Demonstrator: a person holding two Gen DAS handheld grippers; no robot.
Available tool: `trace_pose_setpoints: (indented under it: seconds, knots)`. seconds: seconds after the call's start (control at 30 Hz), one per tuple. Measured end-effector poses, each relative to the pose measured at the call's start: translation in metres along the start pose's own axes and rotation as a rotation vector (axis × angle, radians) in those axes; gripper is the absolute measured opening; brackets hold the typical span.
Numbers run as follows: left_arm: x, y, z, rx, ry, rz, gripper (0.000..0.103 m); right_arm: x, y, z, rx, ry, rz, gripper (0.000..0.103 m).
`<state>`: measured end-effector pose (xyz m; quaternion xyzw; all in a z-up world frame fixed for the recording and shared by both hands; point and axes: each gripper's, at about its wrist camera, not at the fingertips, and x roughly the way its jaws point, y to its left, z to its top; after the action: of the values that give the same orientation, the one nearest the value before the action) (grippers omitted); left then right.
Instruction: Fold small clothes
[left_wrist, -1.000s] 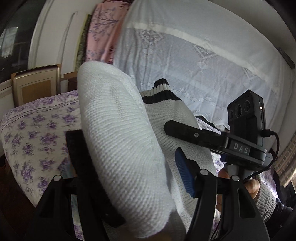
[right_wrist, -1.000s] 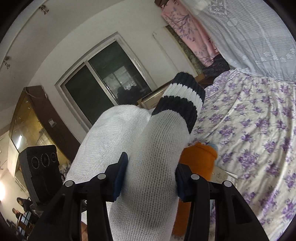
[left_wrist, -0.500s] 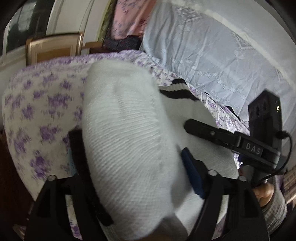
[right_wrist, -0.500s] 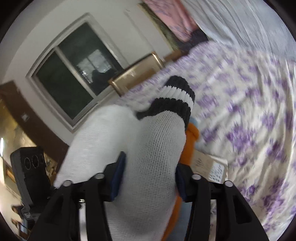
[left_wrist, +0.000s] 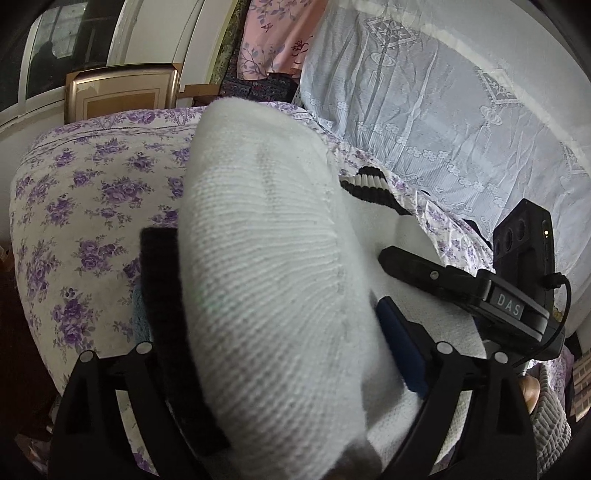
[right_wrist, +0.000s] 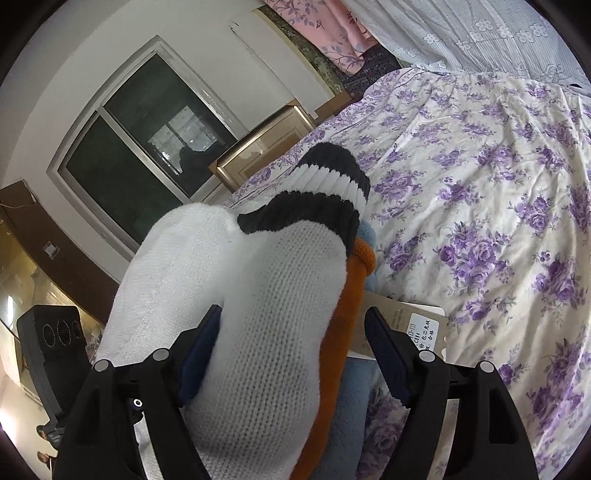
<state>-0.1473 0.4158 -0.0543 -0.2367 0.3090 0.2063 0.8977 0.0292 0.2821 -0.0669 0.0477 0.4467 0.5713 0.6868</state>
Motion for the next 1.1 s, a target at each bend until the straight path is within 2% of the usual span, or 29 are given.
trace_pose_setpoints:
  seconds: [0.2, 0.23, 0.27, 0.5, 0.6, 0.77, 0.97, 1.1]
  knots:
    - [-0.009, -0.005, 0.002, 0.006, 0.000, 0.020, 0.088, -0.010, 0.008, 0.005, -0.029, 0.013, -0.013, 0.078]
    - [-0.013, -0.008, 0.002, 0.011, -0.004, 0.042, 0.090, -0.015, 0.013, 0.005, -0.048, 0.012, -0.023, 0.077]
    - [-0.018, -0.012, 0.002, 0.020, -0.017, 0.100, 0.095, -0.020, 0.017, 0.003, -0.069, 0.009, -0.035, 0.077]
    - [-0.049, -0.032, -0.001, 0.078, -0.109, 0.321, 0.097, -0.063, 0.047, -0.026, -0.259, -0.109, -0.173, 0.077]
    - [-0.046, -0.036, -0.003, 0.103, -0.104, 0.386, 0.099, -0.059, 0.049, -0.034, -0.300, -0.101, -0.242, 0.078]
    - [-0.046, -0.037, -0.002, 0.102, -0.093, 0.414, 0.099, -0.064, 0.047, -0.029, -0.279, -0.087, -0.260, 0.080]
    - [-0.060, -0.047, -0.007, 0.108, -0.106, 0.454, 0.099, -0.088, 0.053, -0.039, -0.260, -0.099, -0.283, 0.082]
    - [-0.074, -0.053, -0.013, 0.076, -0.102, 0.432, 0.099, -0.103, 0.062, -0.050, -0.285, -0.098, -0.290, 0.086]
